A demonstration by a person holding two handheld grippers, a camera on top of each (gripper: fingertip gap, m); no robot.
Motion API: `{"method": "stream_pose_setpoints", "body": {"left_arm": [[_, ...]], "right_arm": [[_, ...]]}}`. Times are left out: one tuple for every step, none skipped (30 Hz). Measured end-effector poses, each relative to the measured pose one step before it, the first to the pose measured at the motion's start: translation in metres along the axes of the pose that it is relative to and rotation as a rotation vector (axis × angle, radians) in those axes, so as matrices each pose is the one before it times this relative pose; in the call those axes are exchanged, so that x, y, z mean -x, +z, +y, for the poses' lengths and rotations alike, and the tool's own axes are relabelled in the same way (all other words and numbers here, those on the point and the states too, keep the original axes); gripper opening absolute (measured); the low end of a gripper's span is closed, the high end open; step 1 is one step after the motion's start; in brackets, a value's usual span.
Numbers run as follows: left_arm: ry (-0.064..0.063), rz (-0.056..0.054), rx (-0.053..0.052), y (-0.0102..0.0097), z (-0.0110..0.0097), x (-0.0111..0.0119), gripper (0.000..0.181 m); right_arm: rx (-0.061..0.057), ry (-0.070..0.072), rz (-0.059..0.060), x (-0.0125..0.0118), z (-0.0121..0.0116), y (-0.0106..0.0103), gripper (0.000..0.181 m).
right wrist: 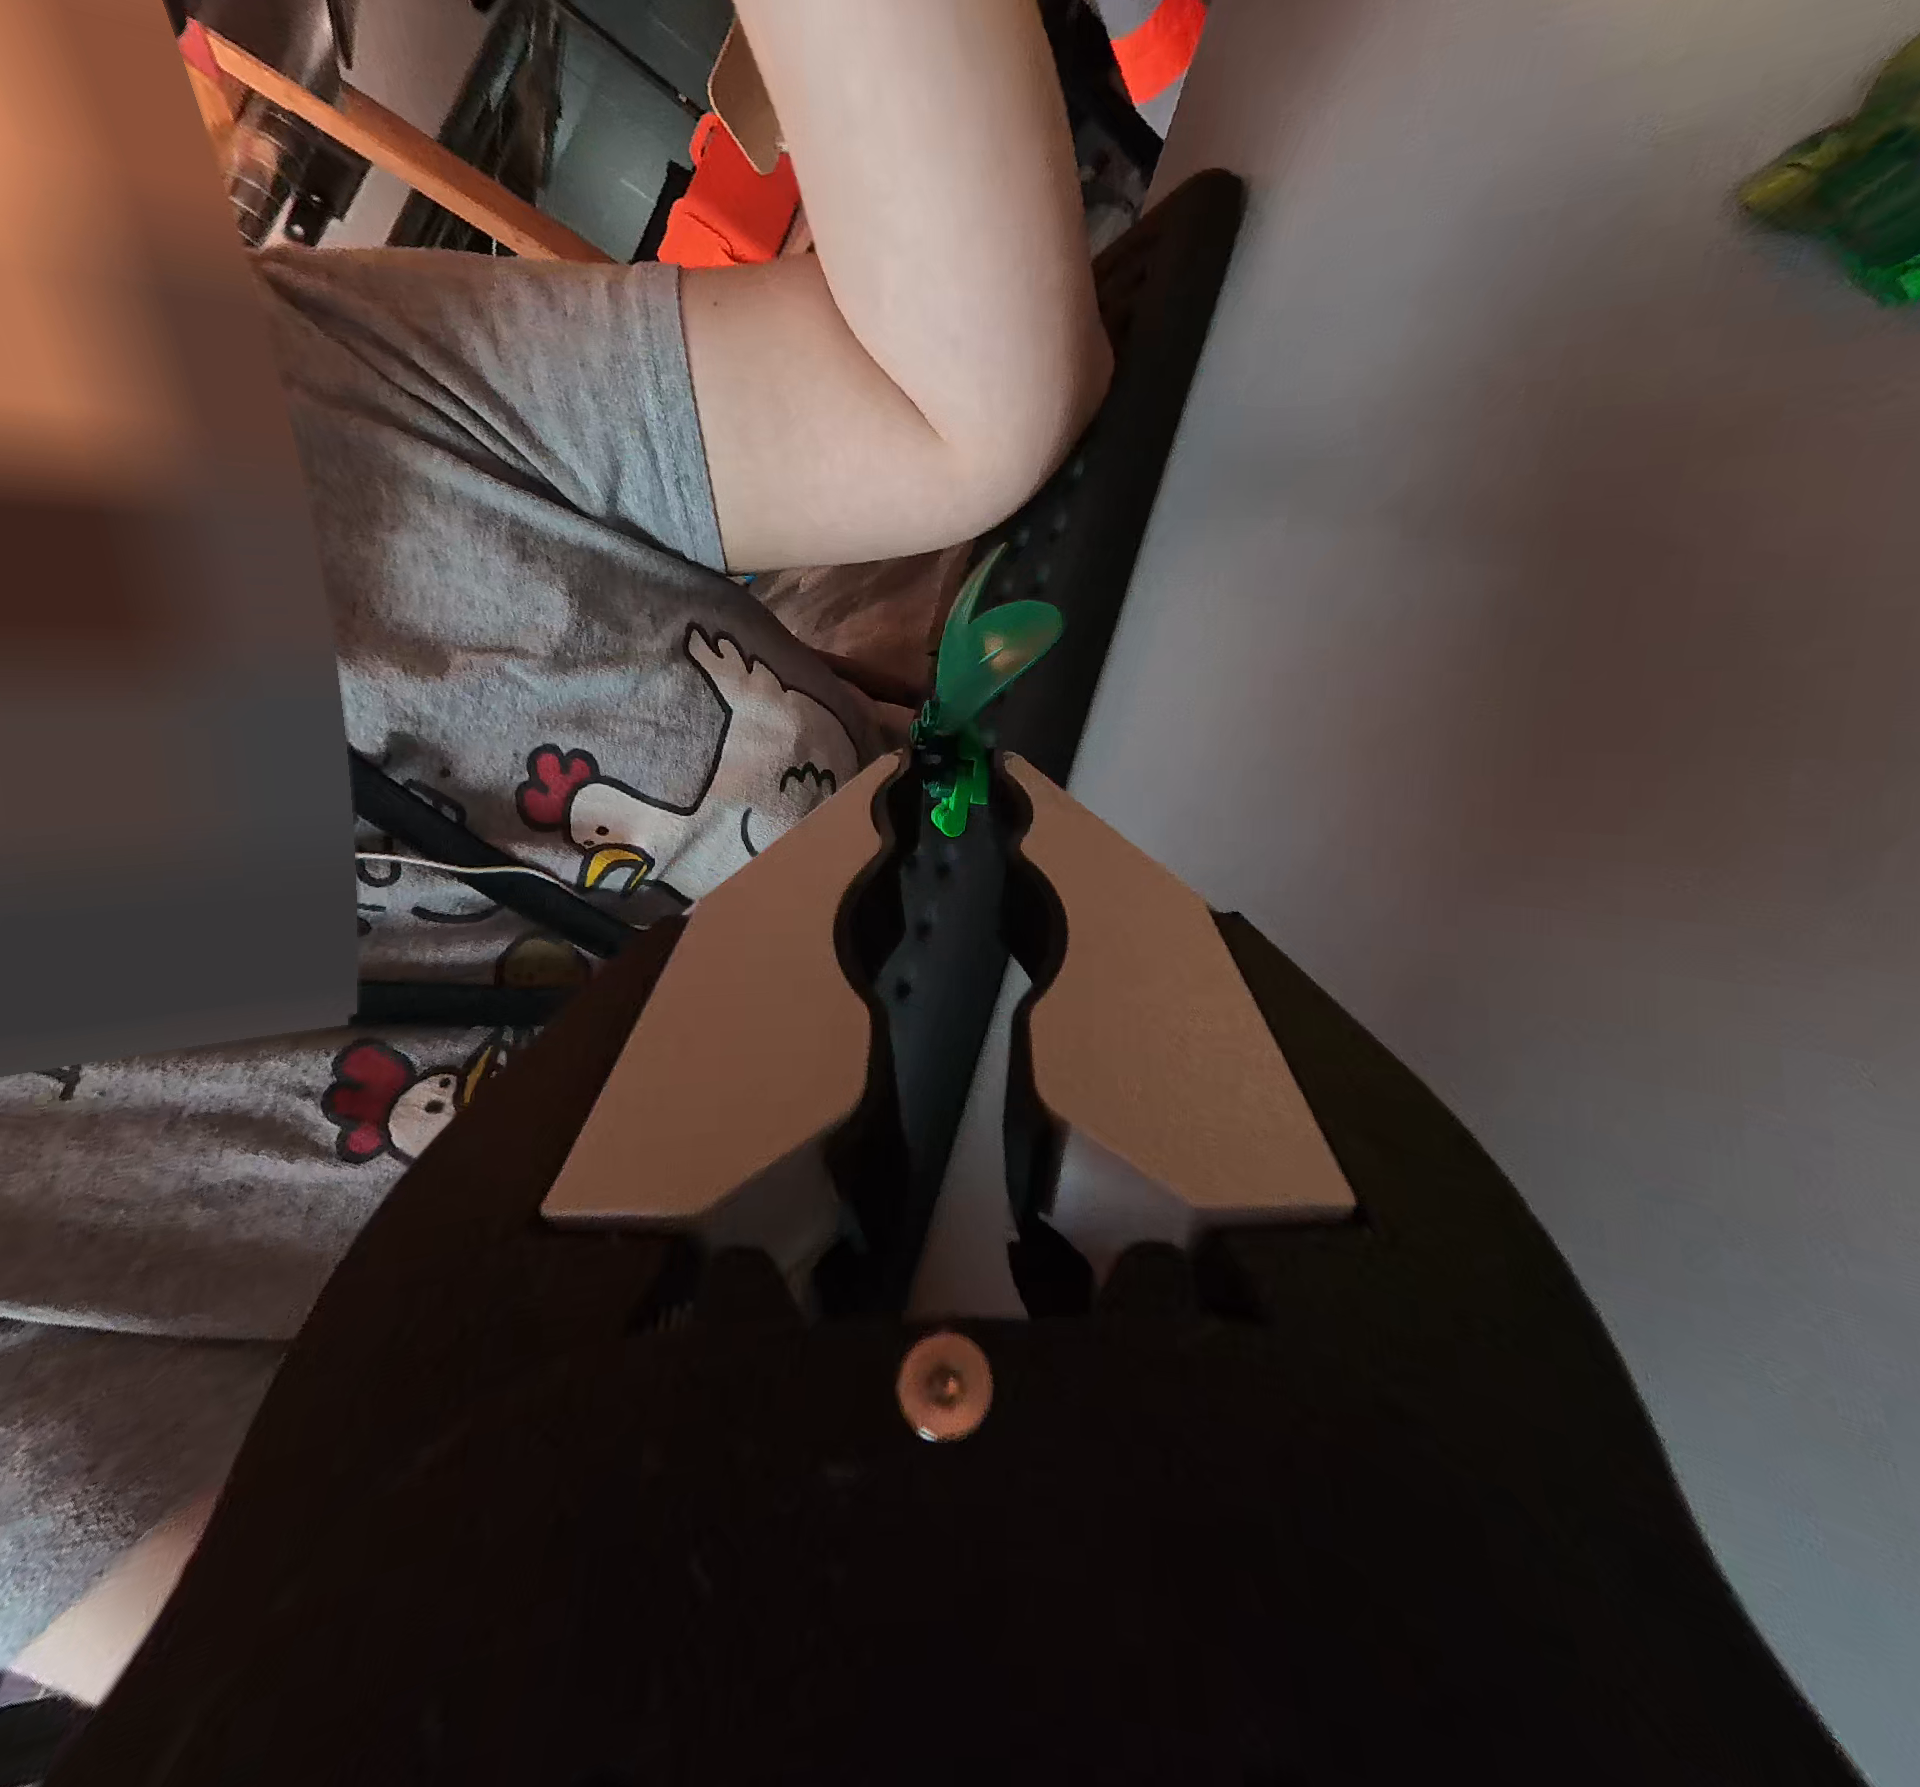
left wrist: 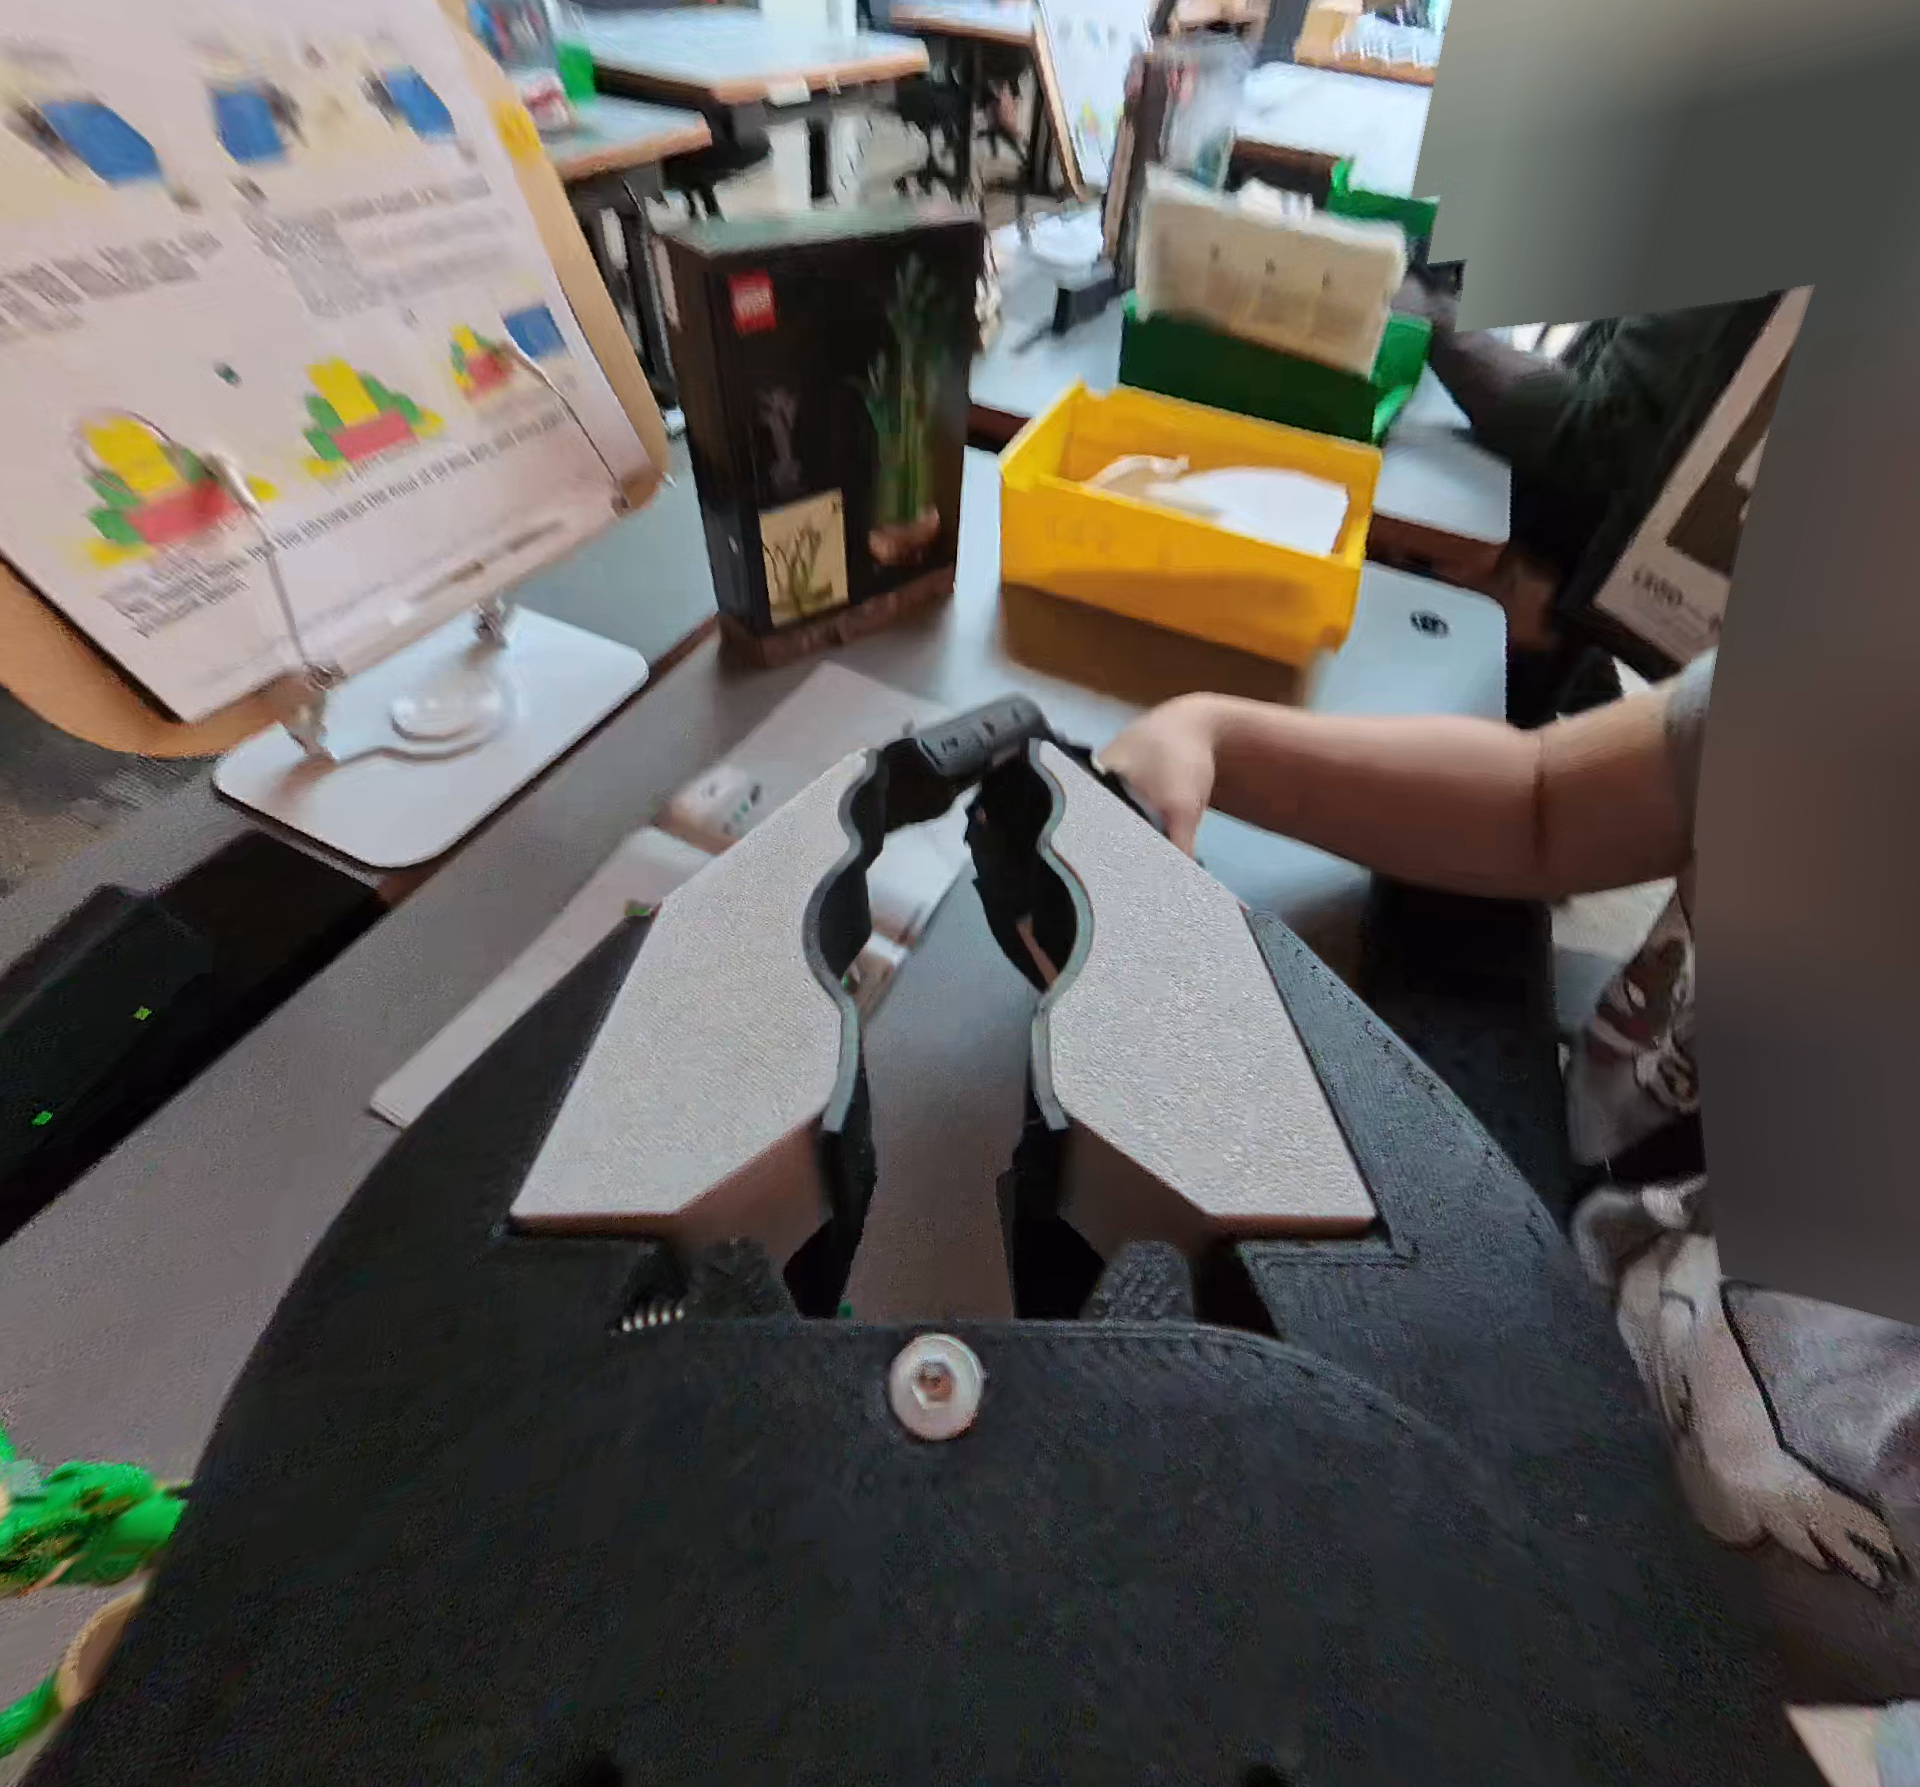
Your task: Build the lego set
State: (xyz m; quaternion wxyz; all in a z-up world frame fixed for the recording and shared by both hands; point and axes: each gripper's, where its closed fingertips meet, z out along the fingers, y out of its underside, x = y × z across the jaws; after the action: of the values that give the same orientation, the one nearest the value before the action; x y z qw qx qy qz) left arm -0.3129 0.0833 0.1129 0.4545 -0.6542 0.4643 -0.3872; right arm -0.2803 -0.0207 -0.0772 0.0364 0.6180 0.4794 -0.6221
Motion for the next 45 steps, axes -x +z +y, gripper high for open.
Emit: {"method": "stream_pose_setpoints", "body": {"left_arm": [[-0.0082, 0.0355, 0.0559, 0.00799, 0.01151, -0.00036, 0.025], [-0.0093, 0.0406, 0.0576, 0.009, 0.01167, -0.00079, 0.025], [-0.0105, 0.0409, 0.0631, 0.0099, 0.01173, -0.00083, 0.025], [-0.0099, 0.0309, 0.0631, 0.01003, 0.0105, 0.00022, 0.025], [-0.0071, 0.0163, 0.0543, 0.00965, 0.00793, 0.00152, 0.025], [-0.0029, 0.0096, 0.0396, 0.0088, 0.00503, 0.00103, 0.024], [-0.0017, 0.0132, 0.0248, 0.00735, 0.00283, -0.00106, 0.023], [-0.0028, 0.0215, 0.0106, 0.00626, 0.00113, -0.00365, 0.022], [-0.0064, 0.0275, 0.0006, 0.00532, 0.00051, -0.00559, 0.021], [-0.0113, 0.0282, -0.0016, 0.0048, 0.00142, -0.00572, 0.019], [-0.0157, 0.025, 0.0021, 0.00495, 0.00311, -0.00476, 0.019], [-0.0174, 0.0186, 0.0047, 0.00564, 0.00473, -0.00262, 0.018], [-0.0157, 0.0113, 0.0041, 0.00672, 0.00705, -0.00049, 0.018], [-0.0122, 0.0, 0.01, 0.00725, 0.01064, 0.00224, 0.019], [-0.0166, -0.0284, 0.0154, 0.00675, 0.01337, 0.00697, 0.018], [-0.028, -0.0502, 0.0063, 0.00496, 0.01352, 0.00979, 0.019], [-0.0366, -0.0282, -0.031, 0.00345, 0.0095, 0.00567, 0.02], [-0.0487, 0.0229, -0.0742, 0.00144, 0.00379, -0.00201, 0.02], [-0.0692, 0.0547, -0.0891, -0.0005, 0.00136, -0.00579, 0.02], [-0.0846, 0.0516, -0.0693, -0.0017, 0.00374, -0.00393, 0.02], [-0.077, 0.035, -0.0279, -0.00163, 0.00854, -0.00119, 0.023], [-0.0478, 0.0176, 0.0081, -0.00106, 0.01275, 0.00065, 0.025], [-0.0198, 0.0055, 0.0116, 0.00021, 0.01275, 0.00097, 0.027], [-0.0095, 0.0098, -0.0056, 0.00096, 0.00935, -0.00104, 0.03], [-0.0125, 0.027, -0.0216, 0.00083, 0.00577, -0.004, 0.031], [-0.0182, 0.035, -0.0267, 0.00063, 0.00369, -0.00478, 0.029], [-0.0175, 0.0275, -0.024, 0.00031, 0.00282, -0.00308, 0.026], [-0.0092, 0.0188, -0.0204, 0.00034, 0.00255, -0.00136, 0.024], [-0.0037, 0.0231, -0.014, 0.00022, 0.00286, -0.00226, 0.023], [-0.0086, 0.0305, -0.0037, 0.00033, 0.00396, -0.00368, 0.015], [-0.0159, 0.0302, 0.0074, 0.00064, 0.00503, -0.00377, 0.011], [-0.018, 0.0206, 0.0114, 0.001, 0.00464, -0.00235, 0.01], [-0.0115, 0.0113, 0.0051, 0.00083, 0.00236, -0.00126, 0.01], [-0.0033, 0.0062, -0.0024, 0.00053, -0.00004, -0.00111, 0.01], [0.0036, -0.0011, -0.0037, 0.00005, -0.00072, -0.00042, 0.01], [0.006, -0.0094, 0.0008, 0.00001, -0.00024, 0.00099, 0.006], [0.0055, -0.0081, 0.0045, 0.00011, 0.00017, 0.00106, 0.003], [0.0054, 0.0046, 0.0035, 0.00012, 0.0002, -0.00084, 0.002], [0.0033, 0.0065, 0.0002, -0.00014, -0.00011, -0.00106, 0.001], [0.0018, -0.0031, -0.0004, -0.0008, -0.00004, 0.00065, 0.001], [0.0, -0.0033, 0.0004, -0.00098, 0.0, 0.00075, 0.001], [-0.0002, 0.0002, -0.0009, -0.00126, -0.00049, 0.0004, 0.001], [-0.0002, 0.0, -0.0046, -0.00135, -0.00118, 0.0006, 0.001], [0.0011, -0.0046, -0.0082, -0.00129, -0.00171, 0.00111, 0.001], [0.0045, -0.0096, -0.0108, -0.00112, -0.00171, 0.00138, 0.0]], "right_arm": [[-0.0074, -0.0019, 0.0064, -0.00032, -0.00041, -0.00295, 0.01], [-0.0079, -0.0002, 0.0136, -0.00139, -0.00044, -0.00413, 0.01], [-0.0017, 0.0, 0.0182, -0.00198, 0.00092, -0.00465, 0.01], [0.0071, -0.0019, 0.02, -0.00191, 0.00269, -0.00481, 0.01], [0.0094, -0.005, 0.0224, -0.00217, 0.00326, -0.00472, 0.01], [0.0089, -0.0056, 0.0195, -0.00183, 0.00331, -0.00433, 0.01], [0.0062, -0.006, 0.0067, 0.00006, 0.0028, -0.00367, 0.011], [0.0032, -0.0025, -0.0025, 0.00135, 0.00219, -0.00301, 0.01], [-0.0009, -0.0012, -0.0001, 0.00056, 0.00127, -0.00249, 0.01], [-0.0039, -0.0011, 0.0038, -0.00077, 0.00034, -0.00236, 0.01], [-0.0106, -0.0017, 0.0015, -0.00089, -0.00112, -0.00189, 0.01], [-0.0123, 0.0027, -0.005, -0.00031, -0.00155, -0.00112, 0.01], [-0.0069, 0.0041, -0.0069, -0.00014, -0.00107, -0.00019, 0.01], [0.0, -0.0034, 0.001, -0.00095, -0.00021, 0.00063, 0.01], [0.0069, -0.0053, 0.0066, -0.00144, 0.00091, 0.00127, 0.01], [0.0119, 0.0009, 0.0045, -0.00133, 0.00163, 0.00159, 0.01], [0.0115, 0.002, 0.0076, -0.00154, 0.00137, 0.00163, 0.01], [0.0064, -0.0016, 0.0135, -0.00215, 0.00028, 0.00179, 0.01], [0.0036, -0.0012, 0.0045, -0.00057, -0.00065, 0.002, 0.01], [0.0038, -0.0022, -0.0071, 0.00165, -0.00088, 0.00268, 0.01], [0.0071, -0.0071, -0.0082, 0.00241, -0.00051, 0.00299, 0.01], [0.0075, -0.0128, -0.0037, 0.00209, -0.00083, 0.00312, 0.01], [0.0075, -0.013, -0.0044, 0.00222, -0.00093, 0.00338, 0.01], [0.009, -0.0064, -0.0076, 0.00216, -0.00051, 0.0034, 0.01], [0.0064, -0.0023, -0.0052, 0.0013, -0.00065, 0.00321, 0.01], [0.0041, -0.0035, -0.0012, 0.00029, -0.00085, 0.00297, 0.01], [0.0051, -0.0033, -0.002, 0.00035, -0.00033, 0.00298, 0.01], [0.0132, -0.0018, -0.009, 0.00154, 0.00103, 0.00338, 0.01], [0.02, -0.0003, 0.0002, -0.00001, 0.0024, 0.00368, 0.01], [0.0189, 0.0003, -0.0006, -0.00014, 0.00228, 0.00379, 0.01], [0.014, -0.0002, -0.0009, -0.00009, 0.00111, 0.00374, 0.01], [0.0107, -0.0007, -0.0001, -0.00017, 0.00043, 0.00352, 0.01], [0.0098, 0.0002, 0.0024, -0.0004, 0.00022, 0.00324, 0.01], [0.0119, -0.0003, 0.0004, 0.00004, 0.00059, 0.00327, 0.01], [0.0149, -0.0038, -0.0012, 0.00057, 0.00125, 0.00311, 0.01], [0.0067, -0.0108, 0.0076, -0.00064, -0.00022, 0.00227, 0.01], [-0.0027, -0.0121, 0.0083, -0.0008, -0.00188, 0.00142, 0.01], [-0.0057, -0.0112, 0.0049, -0.00027, -0.00215, 0.00066, 0.01], [-0.0025, -0.0124, 0.0001, 0.00025, -0.00102, 0.00013, 0.01], [-0.0043, -0.0089, 0.0083, -0.00115, -0.00048, -0.00027, 0.01], [-0.0091, -0.0029, 0.0029, -0.00113, -0.00099, -0.00065, 0.01], [-0.0139, 0.0079, -0.005, -0.00042, -0.00162, -0.00086, 0.01], [-0.0148, 0.0114, -0.0045, -0.00085, -0.00182, -0.00107, 0.01], [-0.0157, 0.008, 0.0014, -0.00161, -0.0018, -0.0013, 0.01], [-0.0156, 0.0079, 0.003, -0.00195, -0.00168, -0.00147, 0.01]]}}
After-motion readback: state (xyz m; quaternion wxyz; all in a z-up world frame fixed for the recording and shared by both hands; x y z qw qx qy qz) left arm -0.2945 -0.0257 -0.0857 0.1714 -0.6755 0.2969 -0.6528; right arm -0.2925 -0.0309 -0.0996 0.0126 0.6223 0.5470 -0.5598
